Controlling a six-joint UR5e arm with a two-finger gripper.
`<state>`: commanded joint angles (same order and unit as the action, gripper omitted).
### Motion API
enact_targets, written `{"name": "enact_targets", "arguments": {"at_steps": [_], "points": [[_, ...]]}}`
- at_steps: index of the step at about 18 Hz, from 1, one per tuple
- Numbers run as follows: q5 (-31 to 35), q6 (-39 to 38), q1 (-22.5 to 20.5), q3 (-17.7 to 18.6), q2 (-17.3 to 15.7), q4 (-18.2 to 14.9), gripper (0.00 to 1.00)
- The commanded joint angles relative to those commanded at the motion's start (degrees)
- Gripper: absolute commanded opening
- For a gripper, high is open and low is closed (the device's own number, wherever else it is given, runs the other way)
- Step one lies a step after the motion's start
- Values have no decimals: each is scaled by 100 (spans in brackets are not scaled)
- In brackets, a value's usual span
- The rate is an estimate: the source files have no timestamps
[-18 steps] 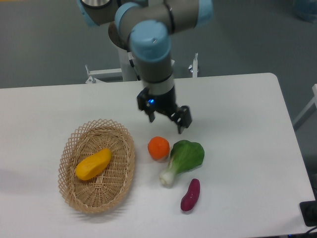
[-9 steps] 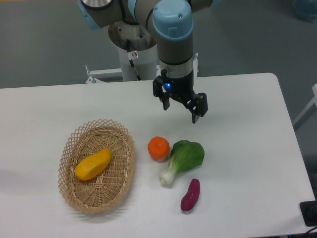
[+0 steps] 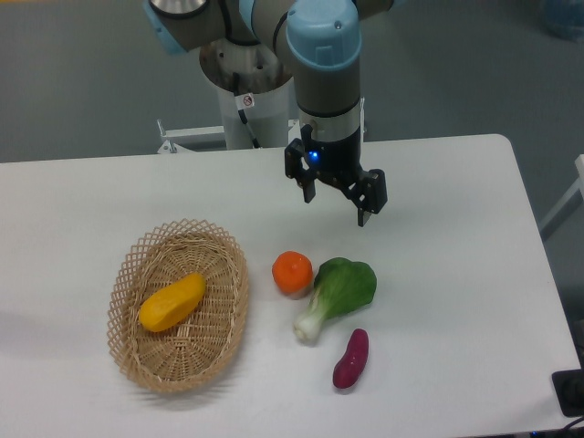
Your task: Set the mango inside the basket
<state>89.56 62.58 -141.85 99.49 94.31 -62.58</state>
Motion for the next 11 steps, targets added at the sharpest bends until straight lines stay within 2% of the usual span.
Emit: {"name": "enact_targets", "arguments": {"at_steps": [11], "points": [[0,-220,0,53,-18,-53,100]]}}
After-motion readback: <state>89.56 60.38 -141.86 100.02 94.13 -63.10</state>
